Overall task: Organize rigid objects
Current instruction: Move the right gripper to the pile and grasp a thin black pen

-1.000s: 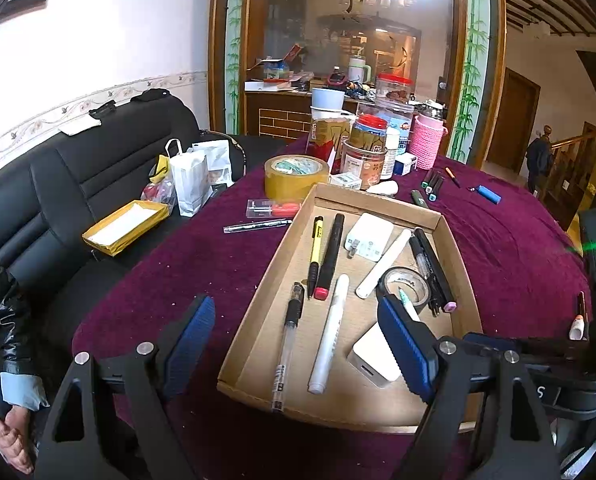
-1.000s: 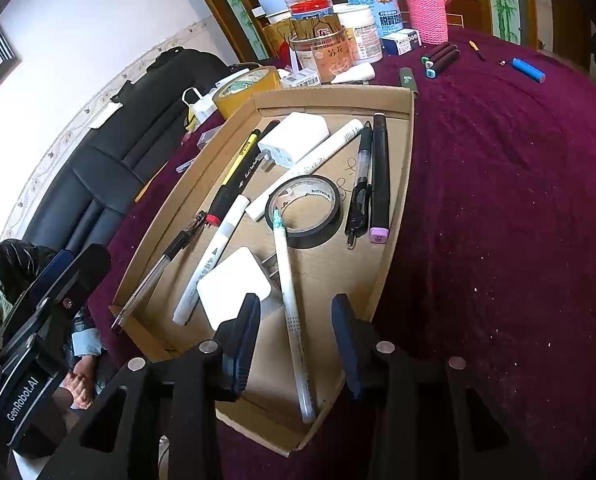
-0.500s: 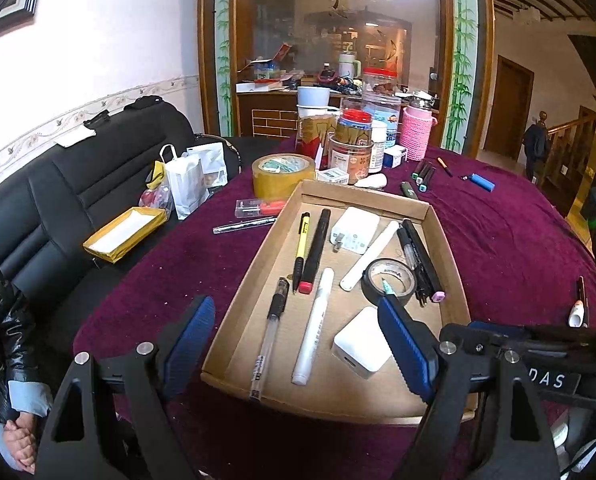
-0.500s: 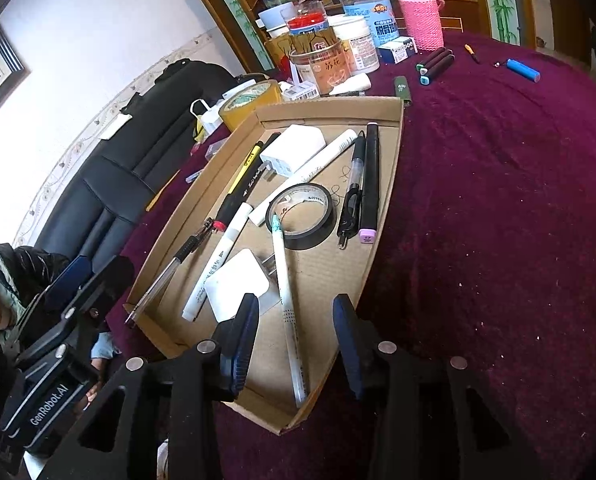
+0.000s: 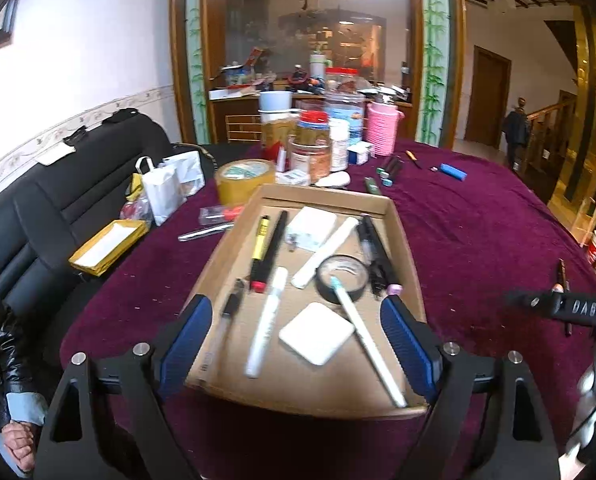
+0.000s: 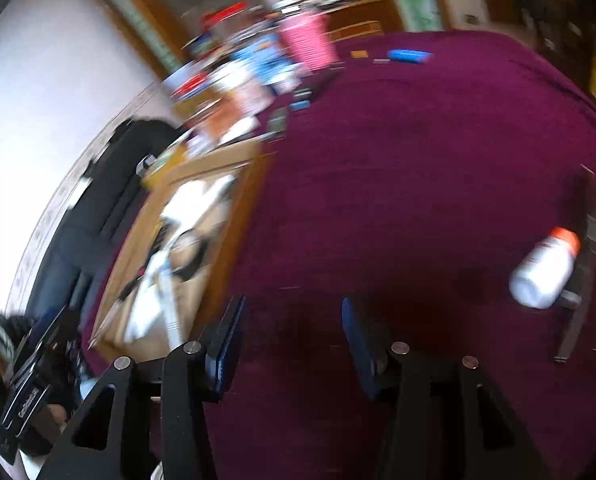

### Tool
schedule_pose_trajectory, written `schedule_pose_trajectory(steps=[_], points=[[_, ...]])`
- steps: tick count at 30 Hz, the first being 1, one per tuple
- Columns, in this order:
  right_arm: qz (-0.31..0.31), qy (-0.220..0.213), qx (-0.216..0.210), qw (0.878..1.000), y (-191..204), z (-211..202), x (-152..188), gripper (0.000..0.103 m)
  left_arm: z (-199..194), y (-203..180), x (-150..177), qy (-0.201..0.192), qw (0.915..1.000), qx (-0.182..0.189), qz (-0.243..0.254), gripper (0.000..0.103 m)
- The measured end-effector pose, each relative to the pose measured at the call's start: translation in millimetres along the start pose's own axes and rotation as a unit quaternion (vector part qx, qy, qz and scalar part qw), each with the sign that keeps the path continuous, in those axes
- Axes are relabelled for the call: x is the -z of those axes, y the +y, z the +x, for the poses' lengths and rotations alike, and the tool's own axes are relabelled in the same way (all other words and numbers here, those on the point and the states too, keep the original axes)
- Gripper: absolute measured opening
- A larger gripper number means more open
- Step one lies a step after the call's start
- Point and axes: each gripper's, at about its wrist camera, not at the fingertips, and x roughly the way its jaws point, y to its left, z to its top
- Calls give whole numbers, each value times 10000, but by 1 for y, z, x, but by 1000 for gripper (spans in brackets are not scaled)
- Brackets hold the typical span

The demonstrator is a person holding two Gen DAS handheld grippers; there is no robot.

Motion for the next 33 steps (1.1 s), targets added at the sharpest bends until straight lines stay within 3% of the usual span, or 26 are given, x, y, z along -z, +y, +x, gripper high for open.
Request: schedule_pose_trajectory(steps=[6, 10, 14, 21, 26, 28, 33], points=[[1022, -456, 638, 9917, -105, -47, -4, 53, -4, -35, 7, 100, 9983, 492, 306, 86], [1528, -705, 972, 9809, -152, -74, -4, 53, -4, -57, 13, 160, 9955, 772, 533, 86], [1697, -814, 1017, 9768, -171, -85, -8, 53, -4, -76, 18, 275, 9916, 1047, 712, 86], [1598, -739, 571, 9827, -173, -66, -36, 53, -3, -87, 21, 378, 9890, 1202, 774, 86], [1506, -452, 924, 9832, -179, -37, -54, 54, 0, -85, 23, 464, 9890, 1212, 713, 86], [1436, -363, 758, 9861, -175, -32, -59, 54, 3, -86, 24, 530, 9882, 1261, 689, 86], [1555, -14, -447, 9868, -168, -16, -55, 54, 7, -90, 25, 631, 9863, 1352, 705, 86]])
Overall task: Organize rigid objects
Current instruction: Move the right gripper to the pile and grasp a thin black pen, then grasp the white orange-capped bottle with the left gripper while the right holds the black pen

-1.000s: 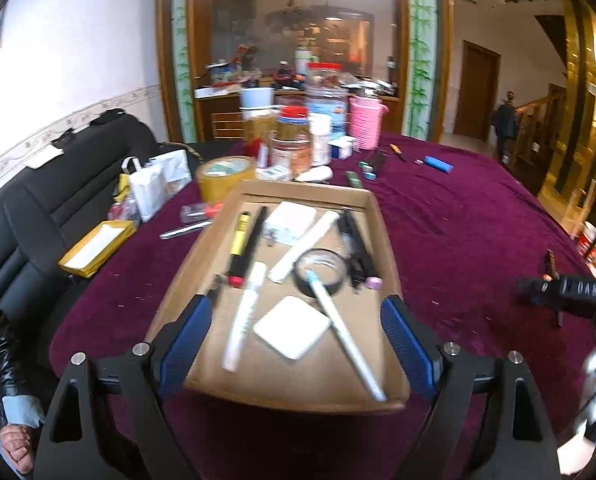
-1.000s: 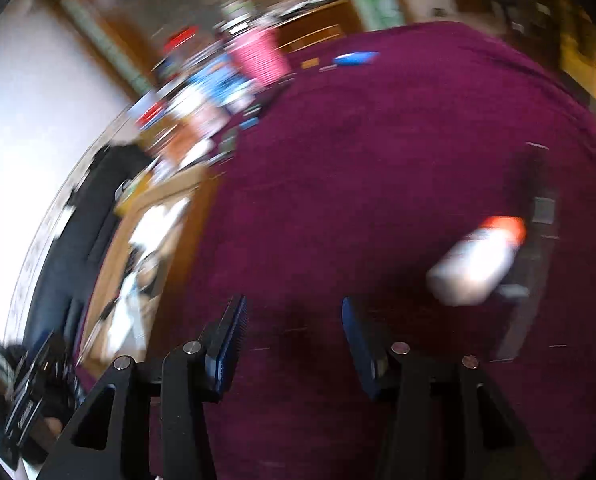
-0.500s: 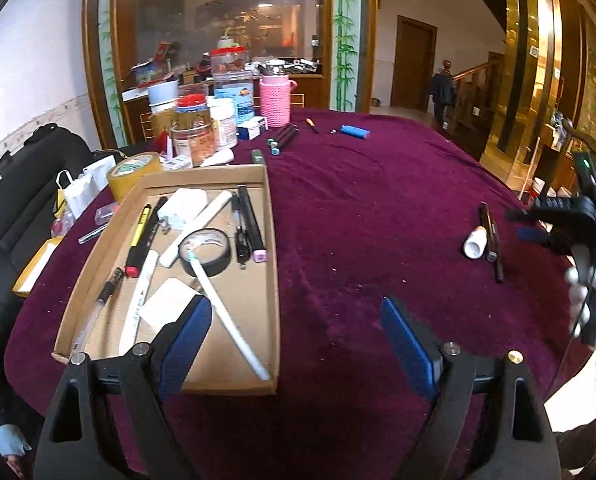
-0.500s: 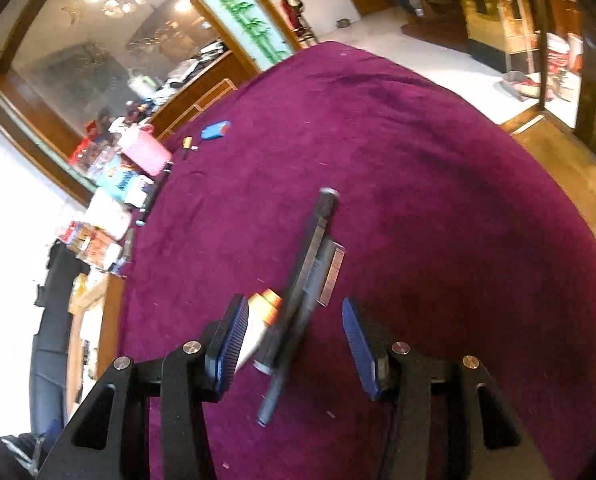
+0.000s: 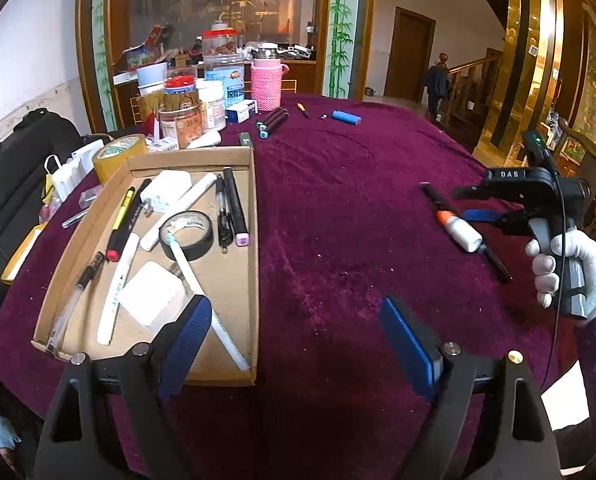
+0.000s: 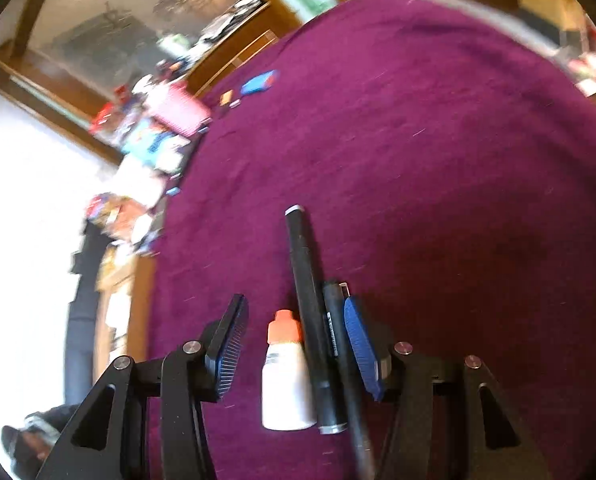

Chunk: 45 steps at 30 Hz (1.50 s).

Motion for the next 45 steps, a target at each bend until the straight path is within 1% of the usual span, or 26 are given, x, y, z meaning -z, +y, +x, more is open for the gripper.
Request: schedule_pose_trajectory(steps=[1, 2, 3, 5, 7, 9, 12, 14, 17, 19, 25, 29, 30, 31, 33, 35, 37, 40, 45], points=[[66, 35, -96, 9999, -1, 1, 2, 54, 0, -1, 0, 6, 10000, 18, 10, 86], [126, 9, -104, 9999, -2, -1, 3, 54, 0, -2, 0, 4, 10000, 31, 28, 86], [137, -50, -26, 9999, -3, -3, 3, 54, -1, -2, 0, 0, 10000, 34, 34, 86], [-44, -164, 337, 9993, -2, -12, 6, 54, 0, -2, 0, -4, 10000, 56, 27, 86], [-398, -246, 767, 9960, 2, -22, 12, 54, 2, -2, 0, 24, 10000, 86, -10, 86], [-683, -221, 953, 9929, 6, -27, 17, 54, 5, -3, 0, 75, 9999, 140, -52, 86], [-1024, -138, 1102, 9885, 11, -30, 26, 54, 12, -6, 0, 212, 9993, 276, -107, 86], [-1313, -82, 1212, 9839, 17, -30, 34, 54, 13, -10, 0, 272, 9989, 375, -106, 86], [-1606, -60, 1503, 9755, 22, -24, 41, 51, 15, -15, -2, 290, 9987, 407, -72, 86], [-1718, -77, 1746, 9695, 22, -21, 44, 44, 17, -17, -3, 317, 9984, 461, -99, 86], [-1913, -123, 2074, 9593, 27, -10, 44, 43, 24, -24, -6, 423, 9978, 490, -152, 86], [-2185, -209, 2396, 9457, 36, 2, 43, 43, 34, -36, -13, 485, 9969, 606, -164, 86], [-2258, -210, 2464, 9423, 38, 4, 42, 40, 36, -38, -14, 499, 9966, 630, -157, 86], [-2332, -208, 2525, 9388, 40, 7, 41, 29, 39, -43, -16, 532, 9961, 687, -144, 86], [-2373, -195, 2633, 9349, 39, 7, 38, 16, 44, -50, -19, 569, 9955, 753, -107, 86], [-2283, -189, 2699, 9352, 33, 3, 33, 15, 49, -58, -23, 581, 9951, 793, -67, 86], [-2170, -270, 2845, 9334, 23, -4, 29, 15, 54, -67, -28, 585, 9948, 836, -29, 86], [-1963, -318, 2722, 9415, 7, -17, 25, 15, 71, -85, -38, 635, 9934, 954, 30, 86], [-1899, -370, 2597, 9461, 0, -24, 25, 16, 107, -117, -55, 784, 9904, 1138, 61, 86]])
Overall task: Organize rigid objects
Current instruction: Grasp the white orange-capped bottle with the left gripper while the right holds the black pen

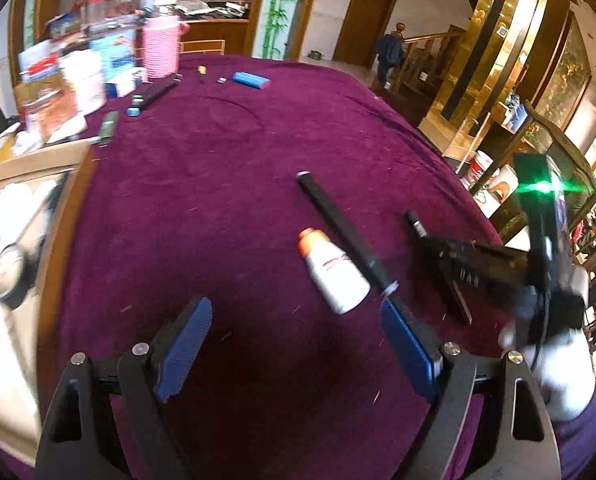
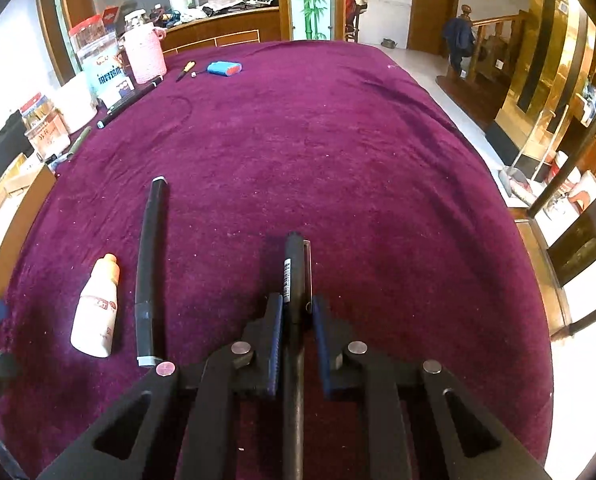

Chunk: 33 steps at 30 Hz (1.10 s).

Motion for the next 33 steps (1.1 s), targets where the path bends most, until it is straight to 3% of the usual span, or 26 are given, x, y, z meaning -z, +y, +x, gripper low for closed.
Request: schedule_pose_trajectory(steps=[5, 7, 9, 11, 13, 24, 28, 33], points=[[38, -19, -97, 9999, -1, 1, -1, 16, 40, -12, -13, 182, 9994, -264, 163, 85], [55, -23, -142, 9999, -3, 1, -1, 16, 53, -15, -15, 284, 9989, -247, 278, 80], [52, -26, -157, 9999, -4, 1, 0, 16, 59, -15, -11, 212, 9982, -327, 447, 46], [52, -30, -156, 9999, -4, 1, 0, 16, 57, -15, -10, 207, 9980, -302, 524, 26], [69, -45, -176, 9998, -4, 1, 0, 16, 53, -5, -10, 250, 9990, -52, 356, 26], [207, -370, -866, 9953, 15, -36, -1, 15, -16, 32, 3, -312, 9992, 219, -138, 26], [146, -513, -1370, 9891, 41, -62, -6, 16, -62, 58, 15, -657, 9971, 162, -359, 26], [-113, -446, -2093, 9768, 97, -83, -14, 16, -107, 105, 29, -997, 9922, -229, -718, 27]])
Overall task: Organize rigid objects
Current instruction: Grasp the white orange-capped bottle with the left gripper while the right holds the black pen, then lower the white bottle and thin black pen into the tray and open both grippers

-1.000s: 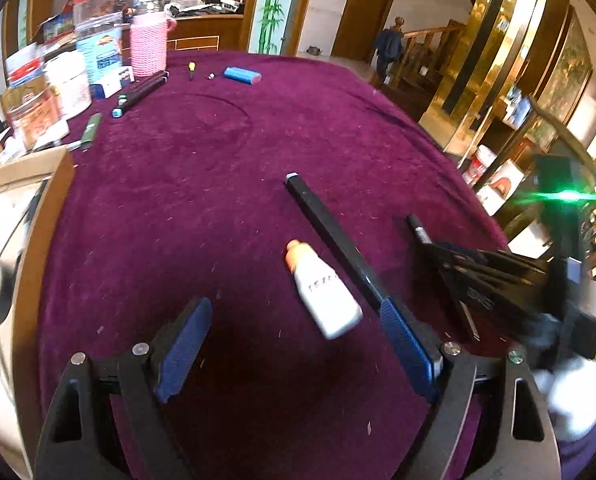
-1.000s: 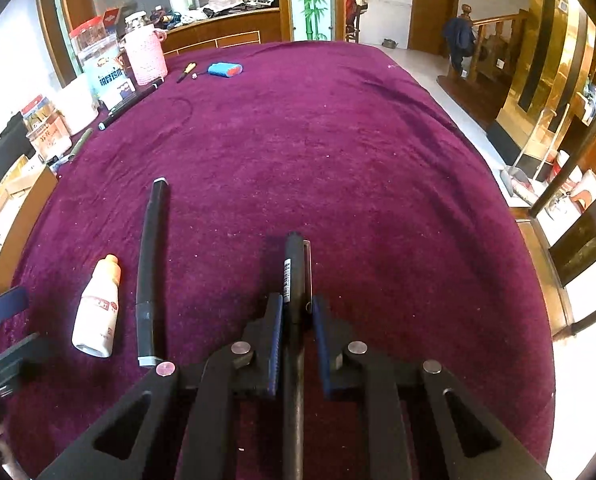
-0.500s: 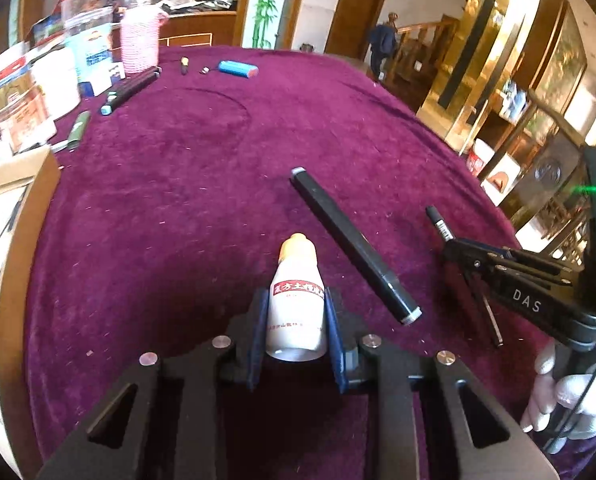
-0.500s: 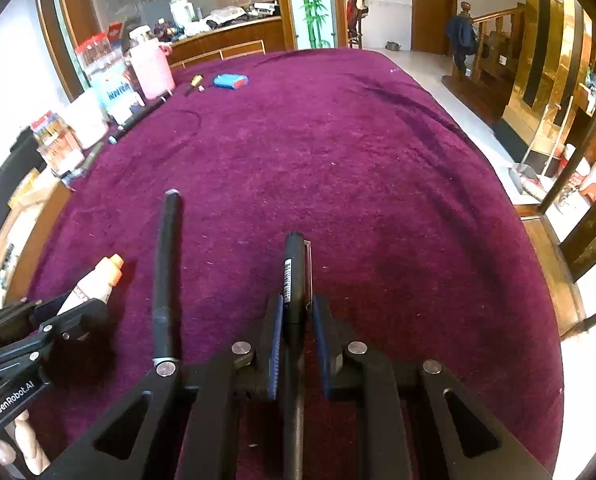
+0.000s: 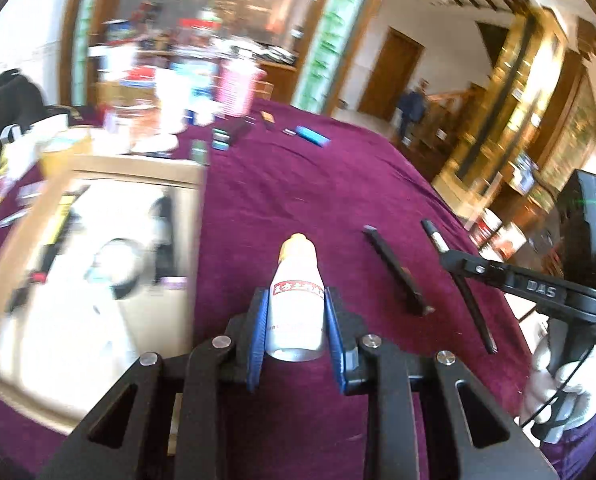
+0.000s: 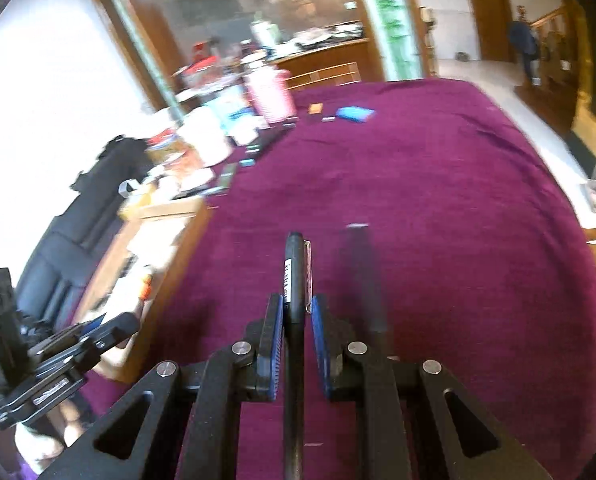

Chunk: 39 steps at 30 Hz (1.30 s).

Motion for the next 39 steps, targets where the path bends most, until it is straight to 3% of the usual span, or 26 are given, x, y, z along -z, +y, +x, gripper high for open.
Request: schedule_pose_trajectory(steps=[6, 14, 25, 28, 30, 32, 39], points=[[-125, 355, -819, 9959, 67, 29, -4, 16, -32, 70, 7, -237, 9965, -520, -613, 27], [-250, 948, -1390, 9854, 141, 88, 4, 16, -34, 139, 25, -82, 9870, -992, -1263, 27], [-19, 1378, -1162, 9836, 170, 161, 16, 17, -20, 147, 34, -14, 9854, -1346, -1047, 27], [-95, 1293, -1035, 9862, 173, 163, 18, 17, -21, 144, 34, -71, 9844, -1462, -978, 39], [-111, 1183, -927, 9886, 173, 161, 18, 17, -23, 142, 33, -164, 9839, -1520, -928, 58], [-180, 1115, -875, 9897, 175, 159, 18, 18, -28, 138, 32, -286, 9833, -1586, -850, 66], [-489, 698, -760, 9935, 181, 138, 15, 39, -36, 122, 28, -470, 9821, -1734, -558, 74]])
